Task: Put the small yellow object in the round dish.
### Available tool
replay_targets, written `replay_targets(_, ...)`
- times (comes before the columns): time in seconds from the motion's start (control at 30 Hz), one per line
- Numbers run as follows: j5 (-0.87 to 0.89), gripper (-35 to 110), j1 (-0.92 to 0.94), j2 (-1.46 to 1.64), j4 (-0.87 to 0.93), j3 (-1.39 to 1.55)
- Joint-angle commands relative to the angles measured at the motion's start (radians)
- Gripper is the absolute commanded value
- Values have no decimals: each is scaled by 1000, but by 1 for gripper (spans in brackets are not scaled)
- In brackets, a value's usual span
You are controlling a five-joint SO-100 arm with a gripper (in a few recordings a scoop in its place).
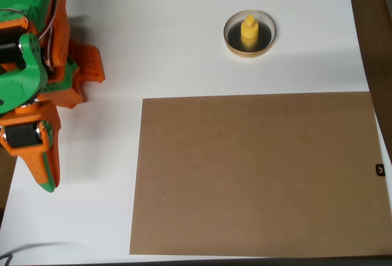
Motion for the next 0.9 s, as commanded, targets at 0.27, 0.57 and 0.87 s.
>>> replay_targets(0.27, -20, 0, 2, 37, -20, -6)
replay_targets(0.57, -25, 3, 2, 37, -29, -3)
replay_targets(0.87, -20, 0, 5, 37, -34, -2)
